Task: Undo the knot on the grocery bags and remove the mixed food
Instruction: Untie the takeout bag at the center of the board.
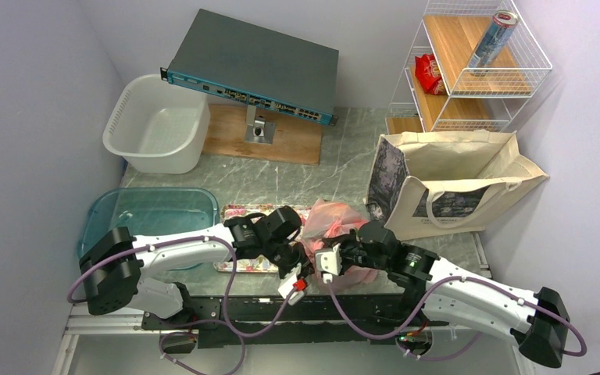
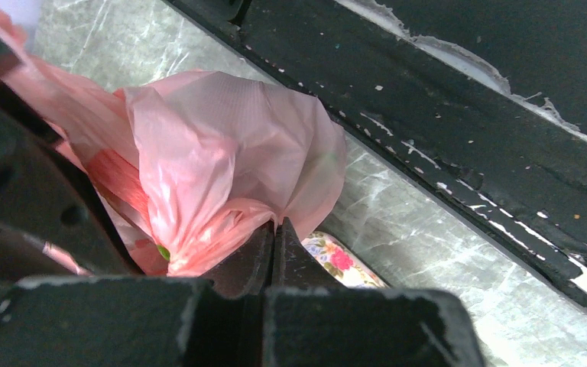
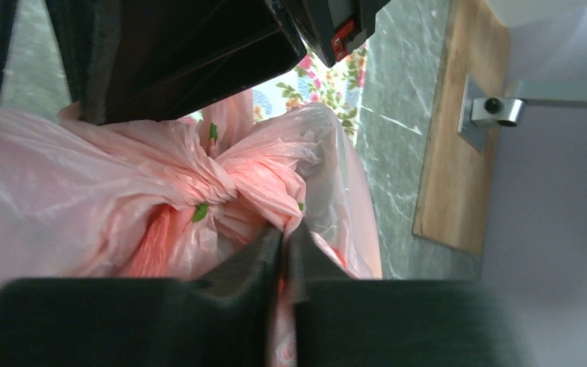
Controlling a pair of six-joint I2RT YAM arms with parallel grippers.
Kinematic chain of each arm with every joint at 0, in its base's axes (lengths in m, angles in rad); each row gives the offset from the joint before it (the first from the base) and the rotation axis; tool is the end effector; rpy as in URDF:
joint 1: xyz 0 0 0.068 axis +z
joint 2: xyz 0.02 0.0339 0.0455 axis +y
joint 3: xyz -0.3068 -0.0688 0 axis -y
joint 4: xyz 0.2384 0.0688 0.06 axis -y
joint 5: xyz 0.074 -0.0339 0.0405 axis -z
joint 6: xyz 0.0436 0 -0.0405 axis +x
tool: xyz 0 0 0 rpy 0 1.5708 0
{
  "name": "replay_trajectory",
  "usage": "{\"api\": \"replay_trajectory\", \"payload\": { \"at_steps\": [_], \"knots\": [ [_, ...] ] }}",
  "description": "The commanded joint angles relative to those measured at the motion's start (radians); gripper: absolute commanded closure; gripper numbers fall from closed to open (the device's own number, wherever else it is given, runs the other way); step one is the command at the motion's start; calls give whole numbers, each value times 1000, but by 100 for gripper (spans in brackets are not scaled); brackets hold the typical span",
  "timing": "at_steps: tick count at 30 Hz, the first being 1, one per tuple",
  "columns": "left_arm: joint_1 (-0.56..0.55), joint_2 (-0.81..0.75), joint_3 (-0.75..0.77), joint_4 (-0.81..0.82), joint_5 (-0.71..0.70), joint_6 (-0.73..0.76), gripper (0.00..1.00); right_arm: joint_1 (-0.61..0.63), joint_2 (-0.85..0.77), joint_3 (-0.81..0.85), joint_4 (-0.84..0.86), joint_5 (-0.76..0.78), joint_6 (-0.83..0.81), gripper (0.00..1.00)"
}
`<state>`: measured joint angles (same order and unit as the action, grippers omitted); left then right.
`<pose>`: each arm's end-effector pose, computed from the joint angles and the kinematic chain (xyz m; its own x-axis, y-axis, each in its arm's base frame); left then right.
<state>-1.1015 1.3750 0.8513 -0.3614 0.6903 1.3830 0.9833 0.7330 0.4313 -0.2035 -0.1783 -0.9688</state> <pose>0.0950 -0.2488 0.2639 0.7894 0.1182 -0.6024 0.5063 -0.6802 0.5301 0.0710 0.1206 0.2486 0.5941 -0.5713 -0.5663 -0.7337 -0.0963 -0.6726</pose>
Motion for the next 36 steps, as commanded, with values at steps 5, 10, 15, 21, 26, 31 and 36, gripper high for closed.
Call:
{"api": "replay_trajectory", "payload": {
  "at_steps": [5, 10, 15, 21, 26, 31, 36],
  "knots": [
    [-28, -16, 12, -38, 55, 32, 100, -30, -23, 39, 227, 298, 244, 100],
    [-81, -36, -24, -82, 62, 66, 100, -153, -2, 150, 168, 295, 410, 100],
    [-91, -40, -41, -90, 60, 64, 100, -245, 1, 216, 118, 266, 495, 100],
    [-90, -42, -49, -102, 52, 79, 100, -275, -22, 245, 73, 255, 522, 100],
    [-7, -49, 47, -107, 64, -78, 100, -277, -111, 238, -14, 213, 459, 100],
    [156, -6, 271, -73, 67, -472, 100, -279, -216, 240, -159, 184, 412, 100],
    [227, 76, 428, -63, 93, -696, 100, -278, -283, 274, -323, 78, 410, 100]
  ]
}}
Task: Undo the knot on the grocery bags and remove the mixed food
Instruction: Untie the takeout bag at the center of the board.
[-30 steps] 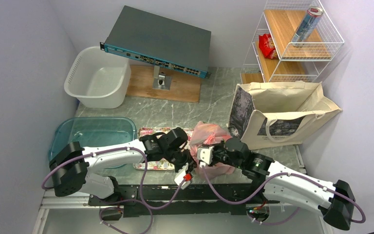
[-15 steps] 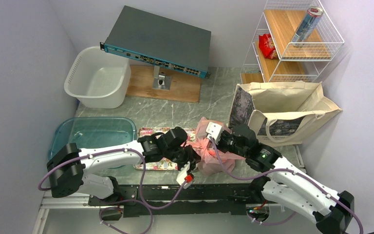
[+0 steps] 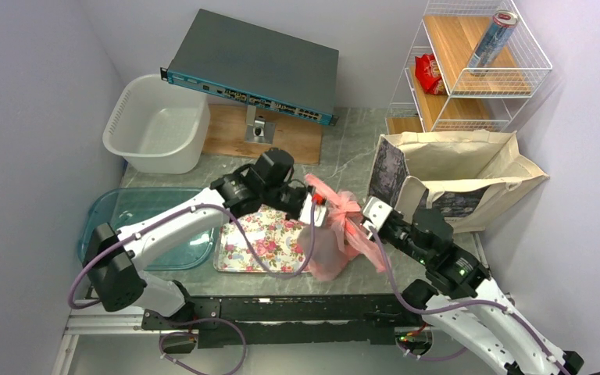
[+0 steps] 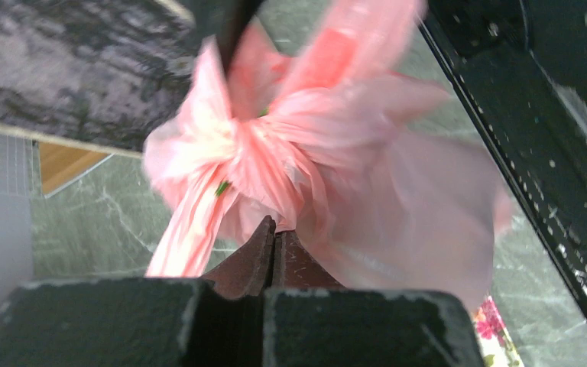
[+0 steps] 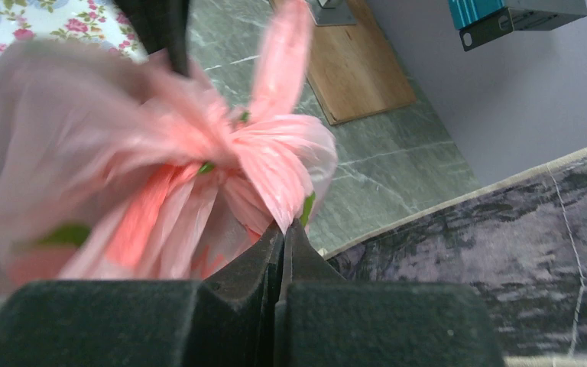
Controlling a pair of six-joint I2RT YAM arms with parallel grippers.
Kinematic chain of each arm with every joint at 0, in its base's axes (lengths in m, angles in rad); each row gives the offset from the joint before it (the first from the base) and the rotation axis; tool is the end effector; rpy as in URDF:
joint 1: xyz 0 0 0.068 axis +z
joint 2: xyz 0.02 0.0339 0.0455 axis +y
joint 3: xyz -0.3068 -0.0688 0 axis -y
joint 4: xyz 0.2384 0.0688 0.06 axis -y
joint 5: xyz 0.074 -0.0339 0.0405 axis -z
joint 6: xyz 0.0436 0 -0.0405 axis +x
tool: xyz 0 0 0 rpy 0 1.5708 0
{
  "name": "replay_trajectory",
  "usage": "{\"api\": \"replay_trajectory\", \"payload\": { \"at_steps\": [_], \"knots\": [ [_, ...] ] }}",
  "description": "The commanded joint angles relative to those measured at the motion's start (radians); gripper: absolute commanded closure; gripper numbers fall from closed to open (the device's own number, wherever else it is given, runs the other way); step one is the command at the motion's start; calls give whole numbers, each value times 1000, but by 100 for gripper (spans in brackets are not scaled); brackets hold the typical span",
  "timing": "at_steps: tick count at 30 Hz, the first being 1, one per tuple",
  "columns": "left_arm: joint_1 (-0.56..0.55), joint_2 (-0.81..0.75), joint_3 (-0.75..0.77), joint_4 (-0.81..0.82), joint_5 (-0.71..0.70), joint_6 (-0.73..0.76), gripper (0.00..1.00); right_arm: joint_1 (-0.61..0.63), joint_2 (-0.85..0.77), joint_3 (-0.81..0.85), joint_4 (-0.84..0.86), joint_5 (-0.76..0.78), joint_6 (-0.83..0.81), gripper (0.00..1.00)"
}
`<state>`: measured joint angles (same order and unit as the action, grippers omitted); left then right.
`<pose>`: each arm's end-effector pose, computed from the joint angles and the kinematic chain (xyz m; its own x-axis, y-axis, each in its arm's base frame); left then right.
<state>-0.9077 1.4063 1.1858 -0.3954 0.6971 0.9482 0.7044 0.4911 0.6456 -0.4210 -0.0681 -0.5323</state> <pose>0.1646 -0.2562 0.3605 0.5455 0.3134 -0.7773 0.8293 -0.3355 0.4468 0.0660 0.0600 0.3232 0.1804 -0.5112 -0.8403 -0.7016 0.5319 -0.4742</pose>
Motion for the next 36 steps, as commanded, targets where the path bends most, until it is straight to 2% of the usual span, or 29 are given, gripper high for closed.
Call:
{"api": "replay_trajectory", "payload": {
  "at_steps": [1, 3, 6, 7, 9, 10, 12, 14, 22, 26, 30, 33, 36],
  "knots": [
    [34, 46, 89, -14, 87, -254, 100, 0, -45, 66, -146, -64, -30, 100],
    [7, 36, 48, 0, 56, -154, 100, 1, -38, 77, -226, -138, -35, 100],
    [-49, 23, -7, -83, 24, 118, 100, 0, -20, 83, -340, -247, -77, 100],
    [-65, 18, -30, -112, 17, 204, 100, 1, -6, 91, -368, -270, -81, 89],
    [-93, 7, -73, -153, 7, 363, 100, -1, 35, 121, -415, -295, -96, 46],
    [-107, -4, -93, -163, 0, 421, 100, 0, 50, 139, -413, -288, -80, 31],
    [-129, -29, -139, -133, -2, 496, 100, 1, 79, 181, -408, -290, -72, 19],
    [-141, -45, -164, -104, -3, 540, 100, 1, 101, 218, -409, -314, -88, 1],
    [-145, -8, -96, -64, -19, 624, 100, 2, 159, 258, -473, -419, -340, 0],
    [-141, 23, -28, -101, -9, 668, 100, 5, 188, 285, -475, -439, -482, 0],
    [-136, 32, -1, -120, -14, 777, 100, 12, 222, 310, -453, -425, -590, 0],
    [-133, 35, 20, -135, -10, 807, 100, 19, 249, 319, -514, -402, -694, 0],
    [-121, 29, 26, -140, -9, 843, 100, 20, 252, 285, -569, -342, -772, 5]
  ]
}}
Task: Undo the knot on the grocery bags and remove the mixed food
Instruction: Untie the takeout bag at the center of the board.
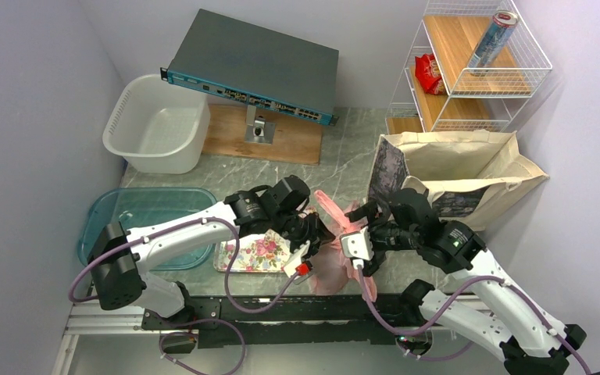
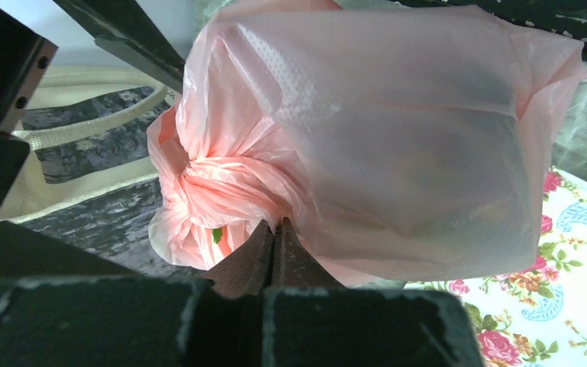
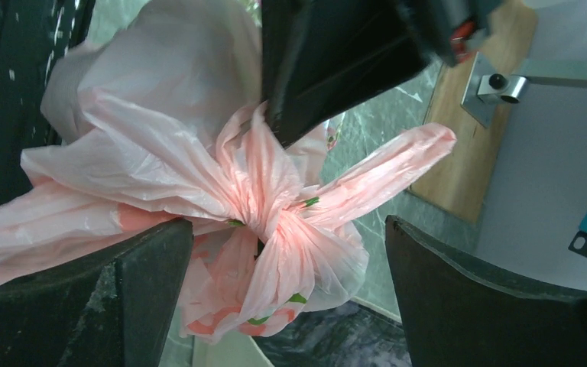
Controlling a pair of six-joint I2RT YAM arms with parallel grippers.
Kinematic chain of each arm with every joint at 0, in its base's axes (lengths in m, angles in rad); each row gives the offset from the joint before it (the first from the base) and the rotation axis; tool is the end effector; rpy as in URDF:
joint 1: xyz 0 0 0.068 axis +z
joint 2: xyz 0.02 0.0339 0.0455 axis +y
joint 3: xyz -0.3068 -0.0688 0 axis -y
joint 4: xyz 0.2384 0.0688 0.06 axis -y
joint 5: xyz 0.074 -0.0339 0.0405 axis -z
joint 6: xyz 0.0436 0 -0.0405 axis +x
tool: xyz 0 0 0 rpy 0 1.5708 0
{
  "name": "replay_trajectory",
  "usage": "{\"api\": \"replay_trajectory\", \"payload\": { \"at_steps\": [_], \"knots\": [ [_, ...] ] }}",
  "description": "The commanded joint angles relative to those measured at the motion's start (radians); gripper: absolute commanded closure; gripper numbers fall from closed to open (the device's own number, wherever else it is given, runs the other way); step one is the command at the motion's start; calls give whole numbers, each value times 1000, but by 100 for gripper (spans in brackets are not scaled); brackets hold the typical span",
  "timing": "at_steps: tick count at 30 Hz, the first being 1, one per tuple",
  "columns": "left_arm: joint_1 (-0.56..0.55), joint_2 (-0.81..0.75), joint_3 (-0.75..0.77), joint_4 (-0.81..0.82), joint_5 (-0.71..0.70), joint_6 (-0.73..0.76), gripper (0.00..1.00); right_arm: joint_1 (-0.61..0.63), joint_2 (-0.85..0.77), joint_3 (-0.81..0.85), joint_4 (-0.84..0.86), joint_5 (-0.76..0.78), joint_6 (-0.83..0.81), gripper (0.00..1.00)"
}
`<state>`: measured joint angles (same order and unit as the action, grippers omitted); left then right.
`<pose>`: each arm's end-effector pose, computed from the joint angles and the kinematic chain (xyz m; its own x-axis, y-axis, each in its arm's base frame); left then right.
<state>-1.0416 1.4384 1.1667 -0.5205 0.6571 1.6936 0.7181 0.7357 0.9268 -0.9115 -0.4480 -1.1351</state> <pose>0.1292 -0.2737 0.3342 0.9373 -0.0461 -0.3455 0.2464 -0.6135 0.7503 0.0632 0.0803 0.3488 0.5502 -0.6043 -0.5762 -0.8041 -0.1974 -0.5607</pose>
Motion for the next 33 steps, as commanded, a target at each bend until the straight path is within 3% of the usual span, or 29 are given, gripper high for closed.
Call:
{"api": "replay_trajectory", "payload": {
  "at_steps": [1, 4, 15, 20, 24, 25, 28, 33],
  "knots": [
    [19, -10, 40, -5, 33, 104, 100, 6, 2, -15, -89, 56, -185, 9],
    [38, -26, 28, 32, 48, 120, 100, 6, -16, -77, -68, 98, -191, 23],
    [90, -86, -16, 34, 52, 171, 100, 4, -3, -25, -106, 227, -21, 100],
    [125, -103, -35, 59, 35, 48, 100, 4, -11, 43, -69, 238, 201, 100],
    [127, -131, -9, 115, 34, -296, 52, 4, -7, 60, -11, 194, 377, 100],
    [128, -134, 21, 103, 46, -379, 45, 4, -8, 56, 2, 182, 406, 100],
    [127, -143, 95, 114, 72, -681, 41, 6, -26, 15, 53, 146, 477, 100],
    [128, -137, 124, 198, 135, -1180, 46, 4, -73, -73, 142, 121, 567, 100]
  ]
}}
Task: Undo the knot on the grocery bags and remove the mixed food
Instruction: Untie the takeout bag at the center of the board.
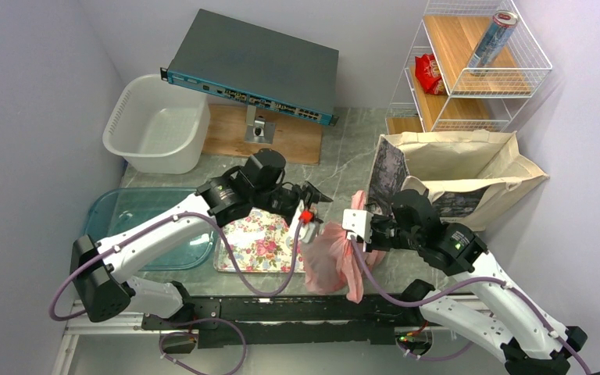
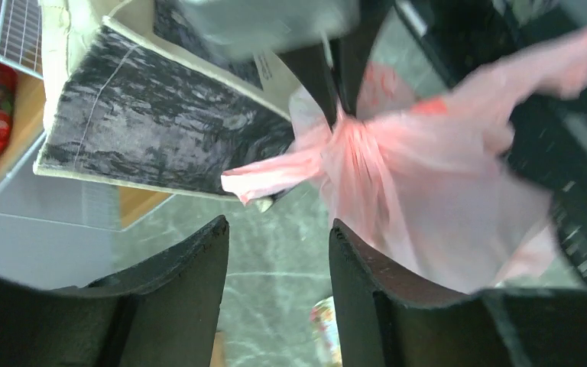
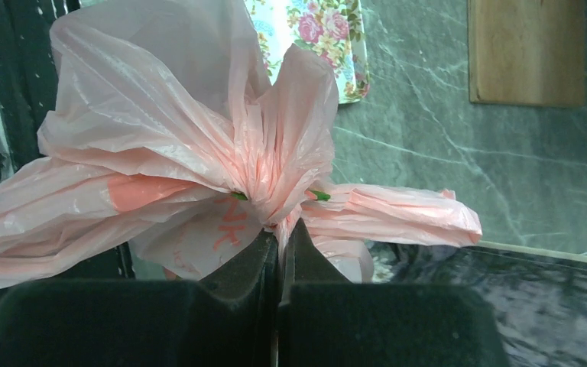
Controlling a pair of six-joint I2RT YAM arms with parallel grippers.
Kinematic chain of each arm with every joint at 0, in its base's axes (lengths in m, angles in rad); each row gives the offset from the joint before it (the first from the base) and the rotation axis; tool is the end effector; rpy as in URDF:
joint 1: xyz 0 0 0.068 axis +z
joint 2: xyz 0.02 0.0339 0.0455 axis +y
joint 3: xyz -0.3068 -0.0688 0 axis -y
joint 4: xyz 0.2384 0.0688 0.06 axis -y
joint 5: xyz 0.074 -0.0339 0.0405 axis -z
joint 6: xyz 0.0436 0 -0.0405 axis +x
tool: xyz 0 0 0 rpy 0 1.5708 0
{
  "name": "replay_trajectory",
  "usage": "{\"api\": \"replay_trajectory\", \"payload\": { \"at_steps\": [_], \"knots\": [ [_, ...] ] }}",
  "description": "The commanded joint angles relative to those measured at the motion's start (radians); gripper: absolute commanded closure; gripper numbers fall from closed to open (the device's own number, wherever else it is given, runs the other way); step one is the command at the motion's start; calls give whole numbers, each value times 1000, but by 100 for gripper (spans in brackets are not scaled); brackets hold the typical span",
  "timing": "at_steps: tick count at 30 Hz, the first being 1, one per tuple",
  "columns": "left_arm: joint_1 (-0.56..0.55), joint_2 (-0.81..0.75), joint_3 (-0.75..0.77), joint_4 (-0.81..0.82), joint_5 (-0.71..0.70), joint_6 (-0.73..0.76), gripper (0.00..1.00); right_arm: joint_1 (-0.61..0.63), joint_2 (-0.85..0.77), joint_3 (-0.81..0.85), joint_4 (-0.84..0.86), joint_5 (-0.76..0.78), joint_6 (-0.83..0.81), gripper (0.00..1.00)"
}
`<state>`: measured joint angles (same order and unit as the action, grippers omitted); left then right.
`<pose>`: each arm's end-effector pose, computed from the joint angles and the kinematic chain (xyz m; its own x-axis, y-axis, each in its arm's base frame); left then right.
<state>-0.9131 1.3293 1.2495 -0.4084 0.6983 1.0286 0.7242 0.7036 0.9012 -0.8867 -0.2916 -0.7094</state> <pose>0.1514 -0.2418 0.4018 0.6686 0.2077 -0.7140 0.7375 -0.3082 0.6009 0.0646 0.0739 0.3440 0.1602 -0.6912 -0.7047 -0.9178 0.1584 -0.3640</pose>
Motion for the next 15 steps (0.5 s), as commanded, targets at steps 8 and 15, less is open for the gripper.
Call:
{"api": "replay_trajectory", "payload": {
  "at_steps": [8, 15],
  "knots": [
    [-55, -4, -58, 302, 86, -760, 39, -5, -69, -51, 130, -64, 196, 100],
    [-93, 63, -83, 362, 47, -701, 36, -5, -68, -50, 134, -86, 204, 100]
  ]
}}
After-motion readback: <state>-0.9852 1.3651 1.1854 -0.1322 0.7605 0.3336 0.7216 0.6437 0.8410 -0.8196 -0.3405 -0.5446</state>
